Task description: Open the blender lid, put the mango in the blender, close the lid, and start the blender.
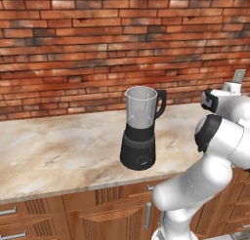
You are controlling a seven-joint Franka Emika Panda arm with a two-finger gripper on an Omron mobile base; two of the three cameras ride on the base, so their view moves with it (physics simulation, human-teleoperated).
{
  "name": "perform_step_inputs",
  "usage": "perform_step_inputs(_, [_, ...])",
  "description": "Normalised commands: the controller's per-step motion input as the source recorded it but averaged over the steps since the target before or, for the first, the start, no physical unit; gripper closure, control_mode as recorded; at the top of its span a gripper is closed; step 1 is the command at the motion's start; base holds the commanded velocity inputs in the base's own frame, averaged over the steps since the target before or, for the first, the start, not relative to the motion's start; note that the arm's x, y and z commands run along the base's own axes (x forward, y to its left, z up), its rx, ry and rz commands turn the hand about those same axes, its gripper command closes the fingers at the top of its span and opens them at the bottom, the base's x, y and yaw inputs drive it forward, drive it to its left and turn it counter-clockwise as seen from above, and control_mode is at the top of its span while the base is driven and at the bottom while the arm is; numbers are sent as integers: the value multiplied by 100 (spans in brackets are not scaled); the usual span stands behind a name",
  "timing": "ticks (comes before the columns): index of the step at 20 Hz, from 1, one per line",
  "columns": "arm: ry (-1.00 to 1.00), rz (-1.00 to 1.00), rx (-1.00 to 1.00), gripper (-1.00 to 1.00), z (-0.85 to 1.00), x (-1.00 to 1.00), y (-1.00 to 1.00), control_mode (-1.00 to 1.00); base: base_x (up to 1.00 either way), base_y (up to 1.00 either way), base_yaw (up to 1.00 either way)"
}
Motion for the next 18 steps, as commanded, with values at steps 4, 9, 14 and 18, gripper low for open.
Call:
perform_step_inputs(4, [2,0,0,-100,-23,33,-16,-100,0,0,0])
perform_step_inputs(9, [0,0,0,-100,-15,32,-12,-100,0,0,0])
perform_step_inputs(14, [0,0,0,-100,-18,38,-6,-100,0,0,0])
perform_step_inputs(18, [0,0,0,-100,-24,32,-11,-100,0,0,0])
